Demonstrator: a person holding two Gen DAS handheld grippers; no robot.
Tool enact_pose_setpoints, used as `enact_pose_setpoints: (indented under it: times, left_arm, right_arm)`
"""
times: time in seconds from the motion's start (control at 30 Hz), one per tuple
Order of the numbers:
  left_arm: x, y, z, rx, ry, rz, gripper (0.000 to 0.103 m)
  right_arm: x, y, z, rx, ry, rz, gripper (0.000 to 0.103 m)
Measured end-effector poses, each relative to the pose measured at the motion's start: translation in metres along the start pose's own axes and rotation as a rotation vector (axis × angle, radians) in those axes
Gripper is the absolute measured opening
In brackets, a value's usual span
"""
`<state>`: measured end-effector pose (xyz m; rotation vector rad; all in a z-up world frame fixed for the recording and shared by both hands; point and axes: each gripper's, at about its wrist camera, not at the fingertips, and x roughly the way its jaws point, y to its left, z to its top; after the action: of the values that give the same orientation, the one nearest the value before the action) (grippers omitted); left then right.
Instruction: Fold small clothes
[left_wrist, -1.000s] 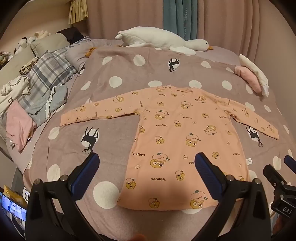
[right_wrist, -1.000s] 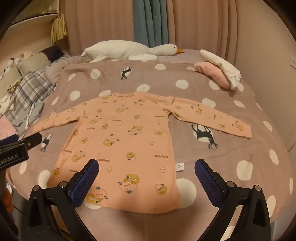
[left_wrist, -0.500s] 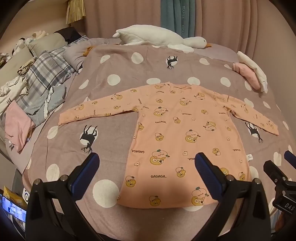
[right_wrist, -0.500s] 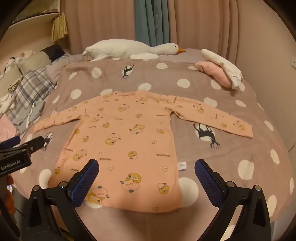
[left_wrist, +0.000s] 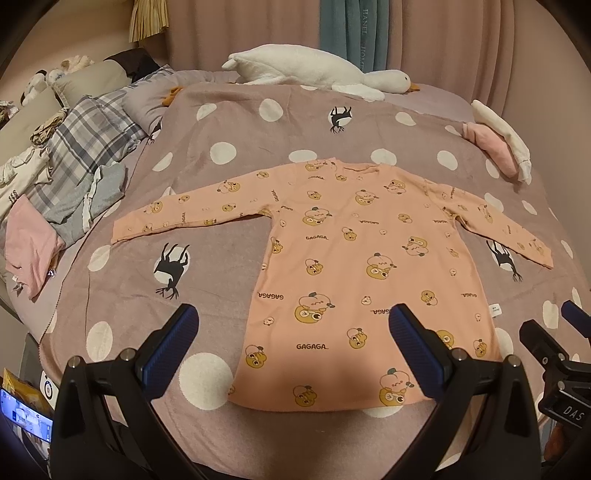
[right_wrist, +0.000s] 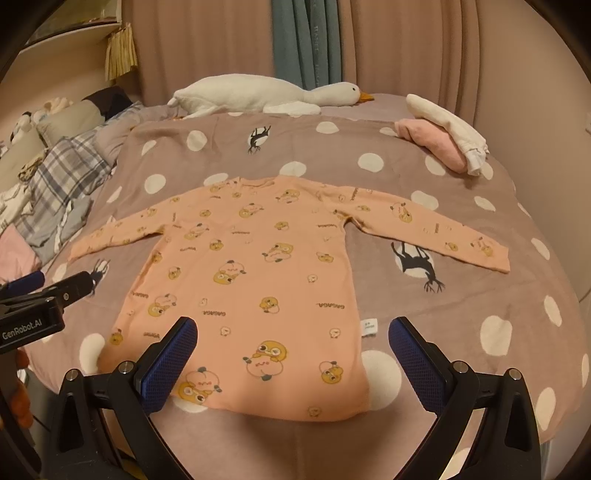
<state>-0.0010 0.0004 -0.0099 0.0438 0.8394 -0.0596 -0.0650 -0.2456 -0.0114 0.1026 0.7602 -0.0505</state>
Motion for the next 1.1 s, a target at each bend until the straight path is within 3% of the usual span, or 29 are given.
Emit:
enact_pose_setpoints:
  times: [1.1]
  left_arm:
    - [0.0021,-0.0043,-0.002,0.013,0.006,0.0,0.103]
  right_arm:
    - [0.0043,0.0015,-0.0021,0.003,0.012,0.011,0.102]
